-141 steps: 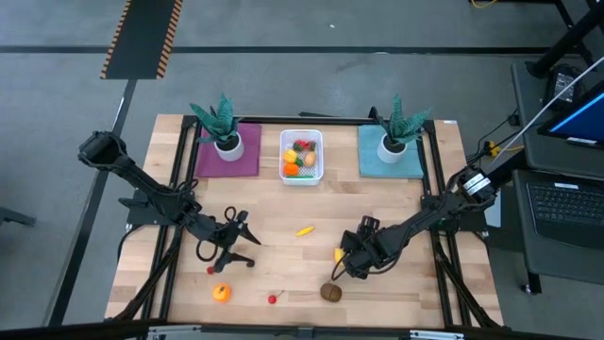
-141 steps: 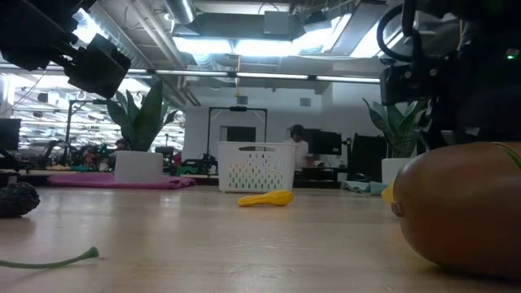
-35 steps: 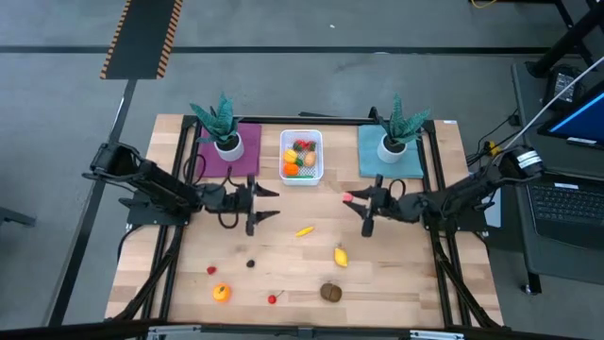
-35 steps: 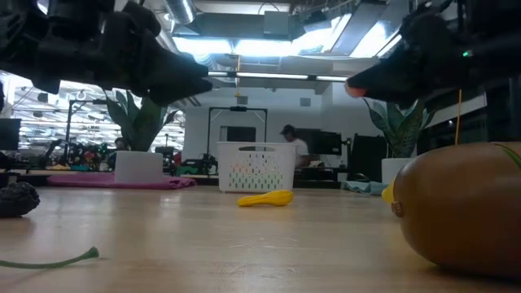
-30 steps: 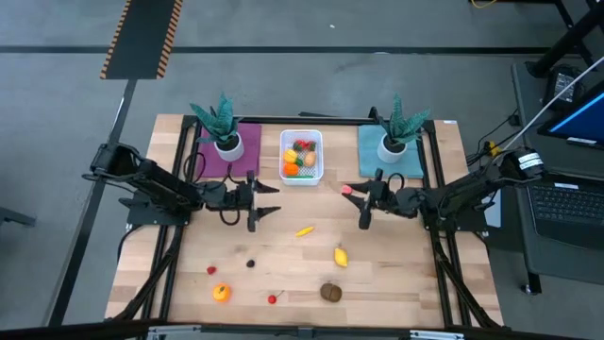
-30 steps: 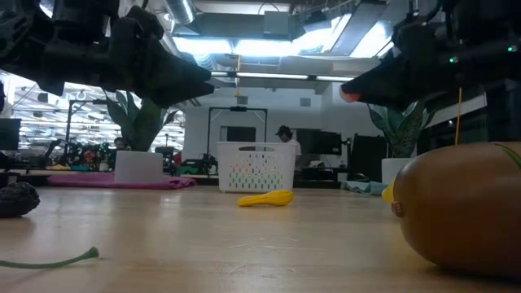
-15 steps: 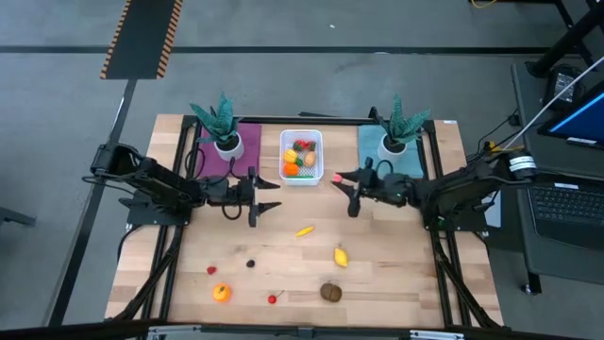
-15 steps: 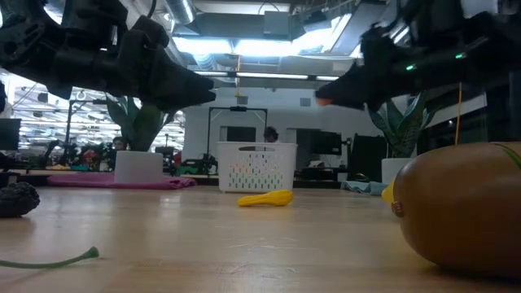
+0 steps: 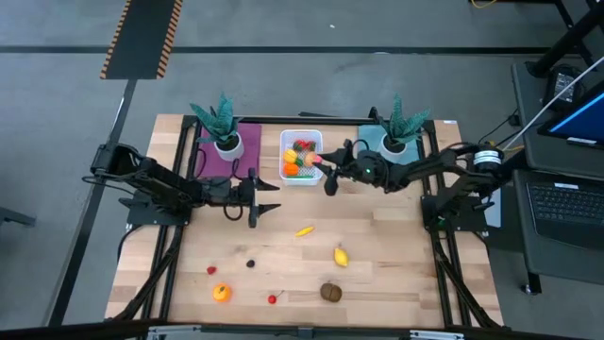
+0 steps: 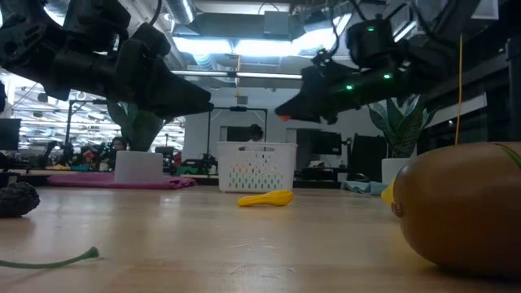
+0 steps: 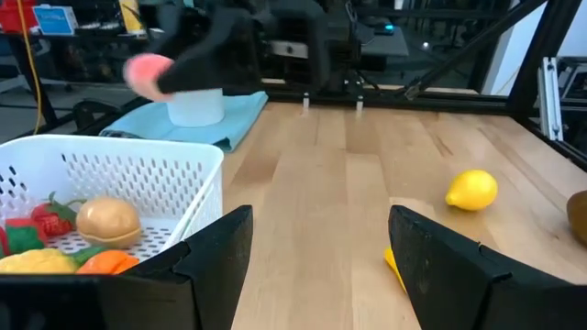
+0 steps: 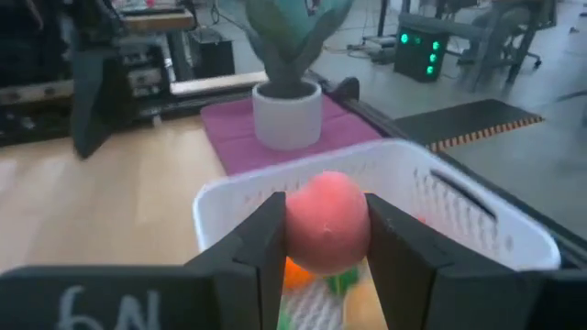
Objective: Pick and placing Produce into tupperware
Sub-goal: Put the pink peach into the white bin, then put the yellow lemon into the white bin
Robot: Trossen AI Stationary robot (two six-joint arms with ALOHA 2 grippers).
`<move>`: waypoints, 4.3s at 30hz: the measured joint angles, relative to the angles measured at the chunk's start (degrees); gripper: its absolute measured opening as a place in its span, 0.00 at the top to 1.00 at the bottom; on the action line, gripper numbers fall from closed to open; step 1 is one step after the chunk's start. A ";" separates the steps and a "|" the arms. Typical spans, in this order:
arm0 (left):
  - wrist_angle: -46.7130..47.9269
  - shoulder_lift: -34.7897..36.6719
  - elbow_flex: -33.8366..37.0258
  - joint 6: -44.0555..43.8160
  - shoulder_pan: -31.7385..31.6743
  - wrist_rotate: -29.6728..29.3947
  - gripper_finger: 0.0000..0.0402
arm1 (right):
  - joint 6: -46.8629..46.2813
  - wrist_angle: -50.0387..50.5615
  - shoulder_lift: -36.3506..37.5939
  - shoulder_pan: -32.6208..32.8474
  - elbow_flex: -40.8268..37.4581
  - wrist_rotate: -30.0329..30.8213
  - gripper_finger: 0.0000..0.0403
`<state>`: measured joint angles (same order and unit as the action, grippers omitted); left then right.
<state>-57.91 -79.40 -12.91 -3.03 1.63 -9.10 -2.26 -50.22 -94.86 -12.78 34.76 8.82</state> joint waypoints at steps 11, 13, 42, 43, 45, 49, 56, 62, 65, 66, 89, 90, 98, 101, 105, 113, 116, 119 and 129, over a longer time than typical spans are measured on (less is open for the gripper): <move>4.37 0.00 0.00 -1.58 0.26 5.77 0.38 | -0.19 20.44 -1.81 -2.62 11.31 -7.44 0.68; 4.53 0.00 0.02 -1.49 0.46 5.79 0.38 | -0.21 24.18 -1.73 -2.83 13.08 -7.66 0.68; 4.88 0.00 0.02 -1.31 0.59 5.79 0.38 | 4.31 58.11 -6.79 -5.81 32.26 -12.04 0.68; 4.88 0.00 0.04 -1.31 0.59 5.81 0.38 | 4.32 57.97 -7.67 -5.86 32.26 -12.07 0.68; 4.96 0.00 0.04 -1.29 0.59 5.79 0.38 | 4.33 57.57 -9.08 -5.97 32.26 -12.09 0.68; 5.09 0.00 0.04 -1.29 0.59 5.79 0.38 | 4.37 56.31 -11.51 -5.99 32.24 -12.15 0.68; 5.34 0.00 0.04 -1.29 0.59 5.79 0.38 | 4.39 55.97 -13.08 -5.99 32.18 -12.57 0.67; 5.38 0.00 0.04 -1.29 0.59 5.79 0.38 | 4.26 54.25 -13.06 -5.96 32.18 -12.57 0.61; 5.38 0.00 0.04 -1.29 0.59 5.79 0.38 | 4.28 54.01 -13.06 -5.96 32.18 -12.57 0.57; 5.38 0.00 0.04 -1.29 0.59 5.79 0.38 | 4.28 53.96 -13.06 -5.96 32.18 -12.55 0.55; 1.03 0.04 0.04 0.64 0.63 5.79 0.38 | 1.52 35.30 12.59 -2.47 7.43 -13.03 0.44; 0.58 0.04 0.04 0.65 0.63 5.79 0.38 | 1.17 32.70 14.90 -1.93 4.59 -13.03 0.44; -2.70 0.04 0.04 0.68 2.09 5.81 0.38 | 1.11 20.27 30.52 4.70 -13.27 -13.02 0.44; -2.73 0.04 0.04 1.57 3.31 5.81 0.38 | 0.25 17.67 34.95 7.49 -18.32 -13.14 0.44; -2.71 0.04 0.04 2.16 4.81 5.81 0.38 | -0.34 14.67 39.01 10.42 -23.67 -14.91 0.44; -2.58 0.04 0.04 2.10 7.72 5.85 0.38 | -3.26 14.55 40.66 13.71 -26.79 -16.98 0.44; -2.58 0.04 0.04 2.08 8.37 5.84 0.38 | -5.16 14.44 40.66 13.80 -26.79 -16.98 0.44; -2.58 0.04 0.04 2.05 8.92 5.84 0.38 | -7.22 14.27 40.64 13.80 -26.79 -16.96 0.44; -2.23 0.04 0.04 1.62 11.00 5.84 0.38 | -7.79 16.55 40.64 18.89 -22.66 -16.39 0.44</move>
<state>-60.14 -79.35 -12.86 -1.41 12.63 -3.27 -10.05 -33.67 -54.22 6.11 12.11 -7.57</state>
